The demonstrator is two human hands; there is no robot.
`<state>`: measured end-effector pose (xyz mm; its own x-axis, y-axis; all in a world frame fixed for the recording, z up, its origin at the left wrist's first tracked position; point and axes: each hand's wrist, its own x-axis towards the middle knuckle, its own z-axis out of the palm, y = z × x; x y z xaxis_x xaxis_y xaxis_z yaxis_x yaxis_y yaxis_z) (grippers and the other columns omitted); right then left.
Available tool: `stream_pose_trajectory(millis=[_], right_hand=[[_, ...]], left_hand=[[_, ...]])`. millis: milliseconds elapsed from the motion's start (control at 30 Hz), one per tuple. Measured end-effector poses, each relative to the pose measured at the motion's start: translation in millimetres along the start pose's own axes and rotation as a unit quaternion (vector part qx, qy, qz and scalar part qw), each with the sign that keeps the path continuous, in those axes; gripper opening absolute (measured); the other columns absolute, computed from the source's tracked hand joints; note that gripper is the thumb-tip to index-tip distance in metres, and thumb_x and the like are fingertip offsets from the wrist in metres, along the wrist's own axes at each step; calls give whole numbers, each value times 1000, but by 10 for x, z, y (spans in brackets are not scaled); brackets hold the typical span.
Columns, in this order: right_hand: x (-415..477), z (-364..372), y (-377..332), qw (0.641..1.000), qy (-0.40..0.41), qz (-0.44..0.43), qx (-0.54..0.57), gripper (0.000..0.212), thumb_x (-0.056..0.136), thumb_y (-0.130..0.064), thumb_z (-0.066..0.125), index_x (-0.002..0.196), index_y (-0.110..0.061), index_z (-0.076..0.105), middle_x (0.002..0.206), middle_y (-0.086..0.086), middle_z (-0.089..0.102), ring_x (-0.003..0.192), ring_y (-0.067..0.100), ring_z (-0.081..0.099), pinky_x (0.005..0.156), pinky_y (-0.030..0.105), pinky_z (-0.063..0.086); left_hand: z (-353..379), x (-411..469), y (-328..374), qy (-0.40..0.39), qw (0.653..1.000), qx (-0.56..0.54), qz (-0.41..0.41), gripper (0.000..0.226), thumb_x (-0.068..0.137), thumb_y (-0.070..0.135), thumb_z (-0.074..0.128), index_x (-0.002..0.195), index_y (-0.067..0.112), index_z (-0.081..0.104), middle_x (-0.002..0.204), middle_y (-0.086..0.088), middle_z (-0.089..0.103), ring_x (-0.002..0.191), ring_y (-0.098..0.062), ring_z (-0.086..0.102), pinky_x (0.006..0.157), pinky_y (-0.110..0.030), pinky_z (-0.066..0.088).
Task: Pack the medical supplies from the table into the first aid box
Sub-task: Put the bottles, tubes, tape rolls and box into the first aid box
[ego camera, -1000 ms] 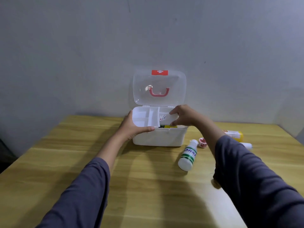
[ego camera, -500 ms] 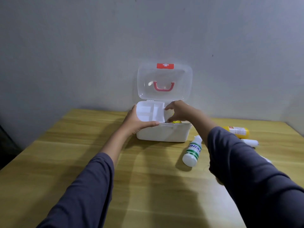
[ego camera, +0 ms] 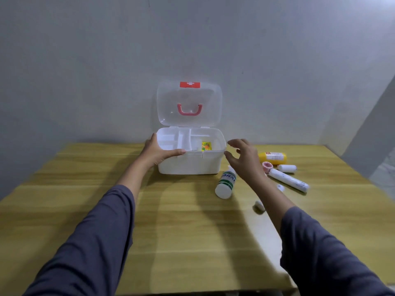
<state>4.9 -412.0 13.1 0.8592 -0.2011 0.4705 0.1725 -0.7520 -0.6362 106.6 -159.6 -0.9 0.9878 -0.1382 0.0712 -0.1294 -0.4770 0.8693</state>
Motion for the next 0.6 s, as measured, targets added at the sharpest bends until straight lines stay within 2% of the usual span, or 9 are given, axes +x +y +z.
stream_pose_trajectory(millis=[67, 167, 267, 333, 400, 433, 533, 600], right_hand=[[-138, 30, 57, 998, 6, 62, -12, 34, 83, -21, 63, 112, -5, 57, 116, 14, 56, 108, 27, 54, 87, 33, 44], [-300, 128, 94, 985, -84, 134, -68, 55, 82, -41, 62, 120, -4, 47, 125, 14, 46, 114, 27, 46, 88, 32, 39], [-348, 181, 59, 974, -122, 172, -85, 71, 78, -54, 60, 121, -2, 42, 125, 15, 45, 112, 28, 47, 76, 30, 38], [-323, 176, 34, 968, -127, 202, -76, 64, 76, -50, 64, 113, -1, 45, 109, 13, 50, 97, 26, 53, 62, 28, 37], [-307, 164, 43, 966, -121, 220, -59, 43, 74, -41, 66, 91, -6, 49, 81, 6, 50, 73, 20, 52, 48, 26, 31], [-313, 159, 58, 968, -114, 219, -50, 37, 73, -39, 65, 82, -8, 48, 71, 4, 48, 67, 20, 51, 45, 26, 30], [-341, 130, 105, 973, -86, 213, -14, 30, 73, -35, 65, 78, -10, 49, 68, 3, 49, 63, 19, 51, 47, 28, 35], [-338, 60, 89, 977, -55, 204, 28, 25, 73, -28, 65, 84, -10, 52, 75, 6, 56, 72, 23, 58, 55, 36, 49]], left_hand=[[-7, 24, -31, -1, 1000, 1, 6, 152, 16, 90, 81, 148, 26, 42, 150, -2, 50, 141, -25, 47, 115, -50, 45], [-7, 36, -45, 1, 1000, -3, 11, 152, 14, 91, 79, 147, 26, 44, 148, -1, 53, 139, -25, 49, 115, -50, 45], [0, 32, -31, 2, 1000, -9, 14, 151, 14, 90, 80, 146, 25, 46, 146, 0, 55, 137, -24, 52, 114, -49, 46], [-12, 70, -68, -3, 1000, -11, 14, 147, 17, 89, 83, 145, 27, 47, 145, 1, 57, 136, -23, 53, 113, -48, 47], [-15, 84, -80, -5, 1000, -10, 13, 141, 23, 87, 86, 146, 28, 47, 146, 2, 57, 136, -23, 53, 113, -49, 48], [-14, 69, -62, -3, 1000, -11, 11, 138, 28, 85, 87, 146, 27, 46, 146, 1, 56, 136, -24, 53, 113, -50, 47], [2, 43, -25, -1, 1000, -16, 18, 138, 28, 81, 87, 147, 25, 45, 146, 0, 56, 136, -25, 52, 113, -51, 47], [3, 41, -33, 0, 1000, -20, 20, 139, 27, 82, 87, 147, 26, 45, 146, 0, 56, 136, -26, 53, 113, -51, 47]])
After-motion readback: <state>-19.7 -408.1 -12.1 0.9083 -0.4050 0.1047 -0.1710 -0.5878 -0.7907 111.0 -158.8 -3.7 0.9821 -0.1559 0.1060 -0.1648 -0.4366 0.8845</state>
